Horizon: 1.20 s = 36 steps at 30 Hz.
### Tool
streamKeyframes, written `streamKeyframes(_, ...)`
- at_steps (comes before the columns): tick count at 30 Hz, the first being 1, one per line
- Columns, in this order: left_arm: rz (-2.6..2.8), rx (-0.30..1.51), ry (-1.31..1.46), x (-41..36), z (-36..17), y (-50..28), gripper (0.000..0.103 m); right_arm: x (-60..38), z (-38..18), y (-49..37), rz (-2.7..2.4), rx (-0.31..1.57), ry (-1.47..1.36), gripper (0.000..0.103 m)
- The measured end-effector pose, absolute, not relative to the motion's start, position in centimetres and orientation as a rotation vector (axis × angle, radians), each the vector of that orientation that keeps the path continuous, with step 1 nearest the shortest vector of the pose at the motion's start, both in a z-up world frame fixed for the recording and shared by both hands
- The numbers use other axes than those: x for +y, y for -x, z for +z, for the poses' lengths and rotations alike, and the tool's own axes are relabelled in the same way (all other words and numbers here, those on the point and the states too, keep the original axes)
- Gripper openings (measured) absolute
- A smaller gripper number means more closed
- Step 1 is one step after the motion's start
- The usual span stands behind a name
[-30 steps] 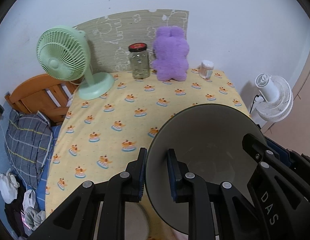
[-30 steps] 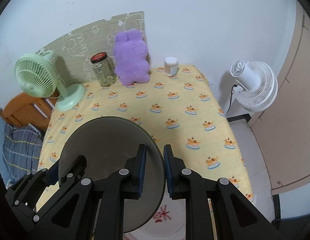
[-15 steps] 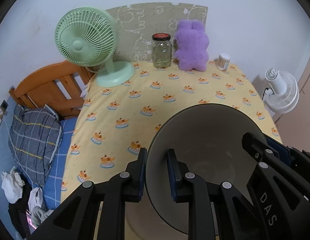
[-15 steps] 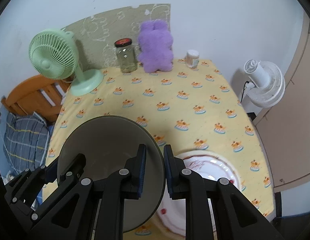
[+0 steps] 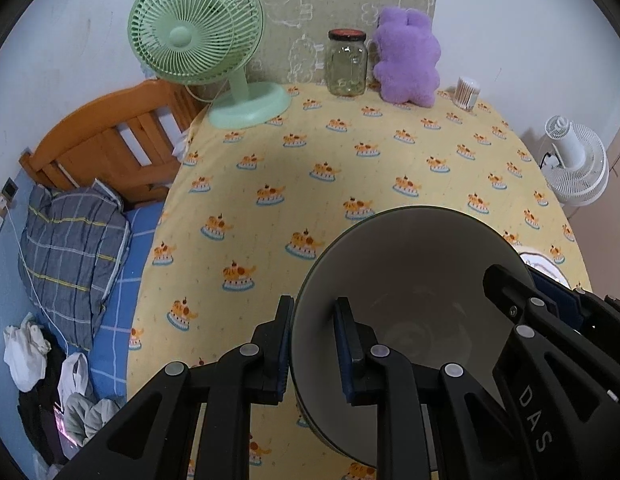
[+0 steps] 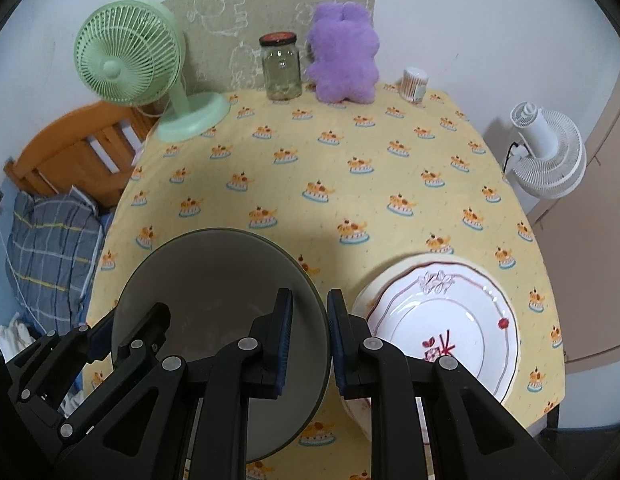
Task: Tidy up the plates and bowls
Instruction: 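Lift the bowl with both grippers and carry it to the nested bowls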
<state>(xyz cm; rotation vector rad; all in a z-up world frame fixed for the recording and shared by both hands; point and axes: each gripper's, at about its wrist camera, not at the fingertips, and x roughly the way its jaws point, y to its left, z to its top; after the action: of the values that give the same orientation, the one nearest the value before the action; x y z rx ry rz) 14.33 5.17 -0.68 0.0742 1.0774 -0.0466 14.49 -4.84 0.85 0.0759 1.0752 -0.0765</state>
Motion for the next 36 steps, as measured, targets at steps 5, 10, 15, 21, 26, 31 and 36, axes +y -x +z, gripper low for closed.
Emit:
streamKeyframes(5, -0.046, 1.1, -0.074, 5.5, -1.5, -13.9, 0.018, -4.5, 0.0, -14.3, -0.075, 1.099, -0.073, 0.021)
streamKeyframes(10, -0.044, 1.123, -0.072, 5.8, -2.4, -13.7, 0.017, -4.2, -1.0, -14.0, -0.073, 1.123, -0.071, 0.021)
streamKeyframes(15, -0.04, 1.155, -0.077, 6.1, -3.5, -13.5, 0.017, -3.9, -2.1, -13.9, -0.07, 1.151, -0.076, 0.021)
streamKeyframes(21, -0.046, 1.181, -0.068, 6.1, -4.3, -13.6, 0.017, -3.7, -2.8, -13.9, -0.074, 1.164, -0.063, 0.021)
streamKeyframes(26, -0.046, 1.183, -0.07, 5.8, -4.7, -13.5, 0.018, -4.1, -3.5, -14.0, -0.082, 1.18, -0.077, 0.021)
streamKeyframes(31, -0.054, 1.182, -0.064, 5.9, -4.7, -13.5, 0.017, -3.8, -3.5, -13.8, -0.084, 1.173, -0.072, 0.021)
streamKeyframes(36, -0.106, 1.195, -0.064, 5.5, -4.8, -13.4, 0.037, -4.2, -3.4, -13.6, -0.074, 1.174, -0.089, 0.021)
